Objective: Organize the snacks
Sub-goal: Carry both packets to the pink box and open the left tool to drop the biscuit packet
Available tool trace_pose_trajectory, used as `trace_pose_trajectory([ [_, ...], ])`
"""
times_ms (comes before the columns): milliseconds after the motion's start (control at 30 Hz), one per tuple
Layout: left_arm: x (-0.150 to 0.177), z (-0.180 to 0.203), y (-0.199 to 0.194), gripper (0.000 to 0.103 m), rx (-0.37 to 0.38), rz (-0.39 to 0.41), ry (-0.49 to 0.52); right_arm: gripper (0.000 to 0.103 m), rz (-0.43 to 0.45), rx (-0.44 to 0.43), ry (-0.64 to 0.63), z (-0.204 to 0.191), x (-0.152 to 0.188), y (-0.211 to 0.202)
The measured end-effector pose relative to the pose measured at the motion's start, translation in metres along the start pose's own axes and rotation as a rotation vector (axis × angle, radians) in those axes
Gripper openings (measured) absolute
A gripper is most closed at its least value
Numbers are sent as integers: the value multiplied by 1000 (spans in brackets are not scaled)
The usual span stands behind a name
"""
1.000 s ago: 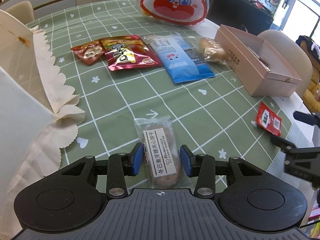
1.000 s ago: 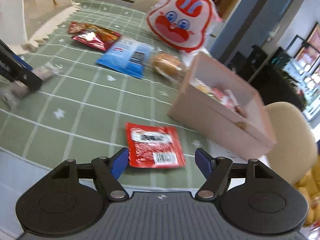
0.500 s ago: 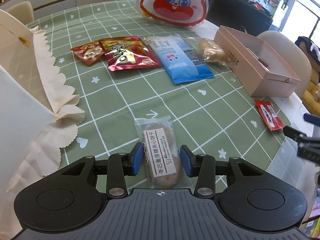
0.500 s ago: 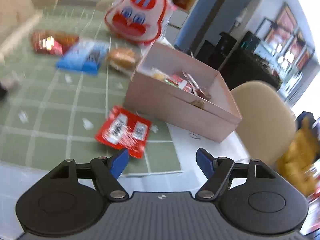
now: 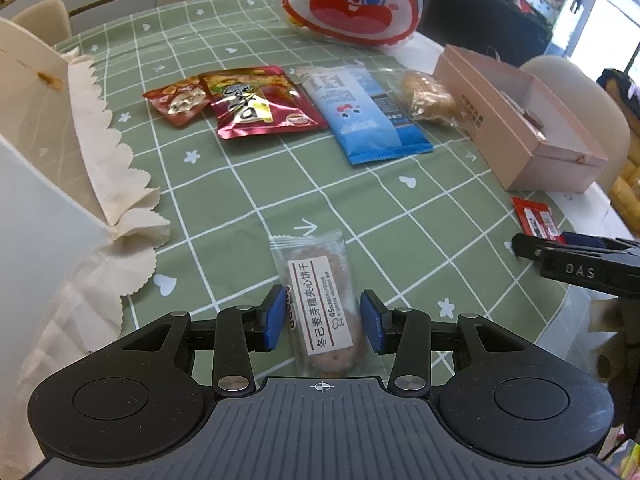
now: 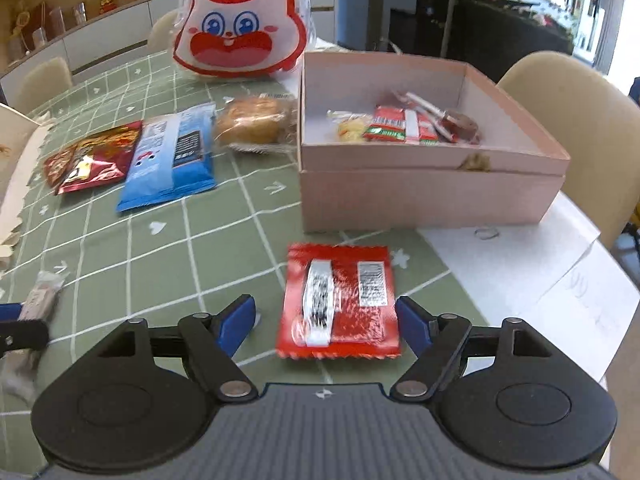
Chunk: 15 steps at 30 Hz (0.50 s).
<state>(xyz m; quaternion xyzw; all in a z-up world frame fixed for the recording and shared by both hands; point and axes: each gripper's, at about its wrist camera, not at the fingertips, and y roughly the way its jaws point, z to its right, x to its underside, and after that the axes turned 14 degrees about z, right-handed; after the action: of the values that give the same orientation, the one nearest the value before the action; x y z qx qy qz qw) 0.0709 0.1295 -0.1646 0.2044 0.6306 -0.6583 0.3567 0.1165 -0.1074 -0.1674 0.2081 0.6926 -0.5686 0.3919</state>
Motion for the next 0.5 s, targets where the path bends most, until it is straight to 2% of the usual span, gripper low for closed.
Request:
trace_pose_trajectory([
  [33,-1,2,1,46,-4,-8,19,63,-2,-6,-5,-1,-1,-2],
  [100,-1,5,2,46,-7,-14,50,61,-24,-23,-12,-4,-5,-3],
  [133,0,5,2,46,-6,-12,56,56,-23,-32,-21,-7,-8,-6],
  [167,1,5,1,45,-4,-7,60,44,-17,-36,-36,-11,-11,-9],
  [200,2,5,0,45,-1,-3,61,40,-19,-45,-49,-15,-14,-13],
  [367,10,7,-7,43,26,17,94,37,-31,-67,-33,-24,-24,-41],
  [500,15,11,-14,41,78,10,113,37,8,-67,-40,-23,-32,-69],
])
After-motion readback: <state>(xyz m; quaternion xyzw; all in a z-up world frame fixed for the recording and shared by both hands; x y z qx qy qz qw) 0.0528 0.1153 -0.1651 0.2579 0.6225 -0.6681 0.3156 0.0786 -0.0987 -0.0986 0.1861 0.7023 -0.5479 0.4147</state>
